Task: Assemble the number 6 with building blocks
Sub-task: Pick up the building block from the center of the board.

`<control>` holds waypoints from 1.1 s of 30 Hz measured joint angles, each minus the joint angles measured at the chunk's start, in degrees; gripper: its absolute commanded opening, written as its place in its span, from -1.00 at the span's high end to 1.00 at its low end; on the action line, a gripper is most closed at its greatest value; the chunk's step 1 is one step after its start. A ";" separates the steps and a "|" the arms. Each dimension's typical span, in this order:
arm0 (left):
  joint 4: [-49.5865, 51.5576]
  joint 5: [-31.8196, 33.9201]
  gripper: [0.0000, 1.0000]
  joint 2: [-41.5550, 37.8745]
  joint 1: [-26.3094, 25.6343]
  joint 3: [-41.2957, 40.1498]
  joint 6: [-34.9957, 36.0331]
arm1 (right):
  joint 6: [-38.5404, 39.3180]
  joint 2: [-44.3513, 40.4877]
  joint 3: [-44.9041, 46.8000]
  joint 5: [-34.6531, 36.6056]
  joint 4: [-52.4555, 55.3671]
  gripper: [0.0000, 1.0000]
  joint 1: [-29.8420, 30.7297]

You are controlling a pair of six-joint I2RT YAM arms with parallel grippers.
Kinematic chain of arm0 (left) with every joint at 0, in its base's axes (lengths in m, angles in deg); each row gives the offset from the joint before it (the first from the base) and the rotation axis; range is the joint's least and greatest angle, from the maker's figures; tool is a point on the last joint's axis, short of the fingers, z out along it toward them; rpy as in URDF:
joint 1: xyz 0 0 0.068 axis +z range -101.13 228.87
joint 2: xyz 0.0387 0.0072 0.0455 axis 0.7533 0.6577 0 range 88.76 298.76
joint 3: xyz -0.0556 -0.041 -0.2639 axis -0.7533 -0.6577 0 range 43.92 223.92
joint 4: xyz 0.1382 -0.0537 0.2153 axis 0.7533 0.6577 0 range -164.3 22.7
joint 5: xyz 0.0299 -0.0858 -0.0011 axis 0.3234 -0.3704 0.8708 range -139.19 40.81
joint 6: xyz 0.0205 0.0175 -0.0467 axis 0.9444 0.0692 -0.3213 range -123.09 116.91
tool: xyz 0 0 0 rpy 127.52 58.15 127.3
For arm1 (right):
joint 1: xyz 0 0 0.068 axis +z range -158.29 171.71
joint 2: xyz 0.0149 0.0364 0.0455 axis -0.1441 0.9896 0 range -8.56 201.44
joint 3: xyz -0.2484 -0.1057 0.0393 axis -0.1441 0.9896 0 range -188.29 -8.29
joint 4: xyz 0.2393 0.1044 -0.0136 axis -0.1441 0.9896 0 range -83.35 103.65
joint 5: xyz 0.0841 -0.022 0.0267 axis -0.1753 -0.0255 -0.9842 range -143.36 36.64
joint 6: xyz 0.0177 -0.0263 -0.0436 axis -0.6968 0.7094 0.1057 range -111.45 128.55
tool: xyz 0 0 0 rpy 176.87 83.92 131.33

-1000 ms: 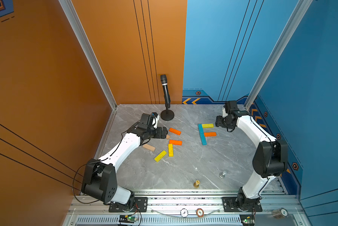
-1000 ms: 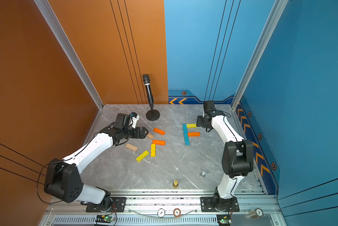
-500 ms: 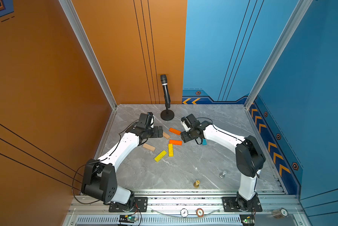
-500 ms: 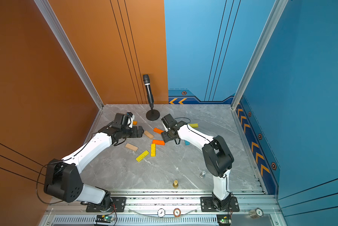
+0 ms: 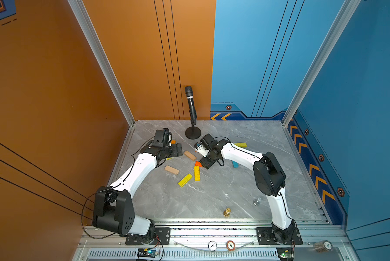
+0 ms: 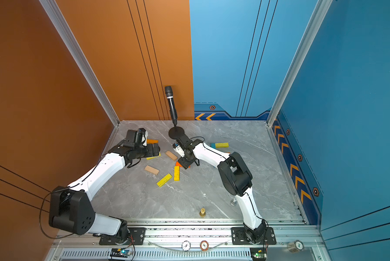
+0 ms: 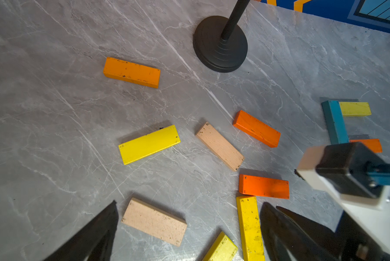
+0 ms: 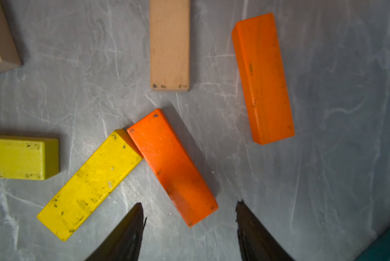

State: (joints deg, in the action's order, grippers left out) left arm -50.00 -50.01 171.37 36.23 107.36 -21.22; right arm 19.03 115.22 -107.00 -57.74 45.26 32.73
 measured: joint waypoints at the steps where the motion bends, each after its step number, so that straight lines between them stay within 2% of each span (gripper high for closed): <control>1: 0.00 0.00 -0.95 0.00 0.00 0.00 0.00 | 0.90 0.74 -0.72 -0.24 0.42 -0.27 0.15; 14: 0.00 -0.66 -0.95 0.00 0.39 0.02 0.00 | 7.67 6.64 -6.23 -1.01 3.67 -0.13 0.44; 20: 0.00 -0.85 -0.95 0.00 0.66 0.02 0.00 | 8.66 7.34 -7.08 -1.16 4.52 0.11 0.17; 33: 0.00 -1.01 -0.95 0.00 0.70 0.02 -0.24 | 7.56 6.80 -6.47 -2.12 5.77 0.48 0.00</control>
State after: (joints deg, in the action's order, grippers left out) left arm -50.00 -51.02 171.37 36.93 107.38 -21.46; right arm 26.60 122.02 -113.47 -59.86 51.03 32.73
